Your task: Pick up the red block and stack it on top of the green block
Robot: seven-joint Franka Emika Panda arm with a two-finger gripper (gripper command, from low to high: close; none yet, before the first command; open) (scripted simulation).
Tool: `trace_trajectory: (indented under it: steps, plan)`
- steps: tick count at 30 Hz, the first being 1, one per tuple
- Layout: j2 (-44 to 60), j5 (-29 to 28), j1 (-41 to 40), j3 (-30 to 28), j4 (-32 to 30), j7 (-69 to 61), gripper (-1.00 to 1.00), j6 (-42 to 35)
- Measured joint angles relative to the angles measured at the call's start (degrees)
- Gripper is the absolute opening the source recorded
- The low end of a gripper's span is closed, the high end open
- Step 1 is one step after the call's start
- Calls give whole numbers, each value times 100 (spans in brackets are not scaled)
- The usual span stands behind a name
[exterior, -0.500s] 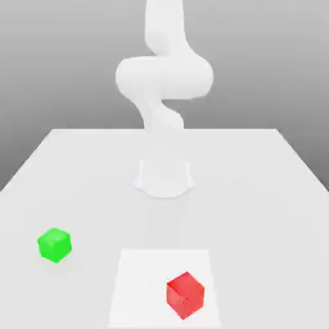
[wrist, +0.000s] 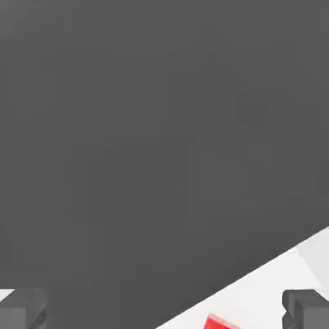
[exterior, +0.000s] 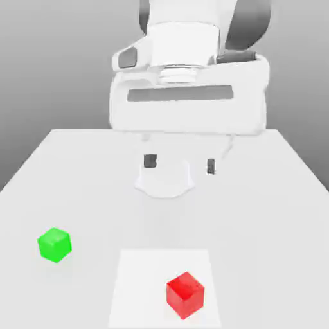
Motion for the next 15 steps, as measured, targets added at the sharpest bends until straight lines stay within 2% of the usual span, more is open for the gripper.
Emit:
trace_trajectory:
  steps: [8,13,14,15]
  plan:
    - [1684,-389,144,-33,-433,1991,0,727]
    - [2725,-779,403,-361,-341,2462,0,1523]
    - [2878,-835,450,-420,-317,2505,-100,1646]
    - [2878,-835,450,-420,-317,2505,-100,1646]
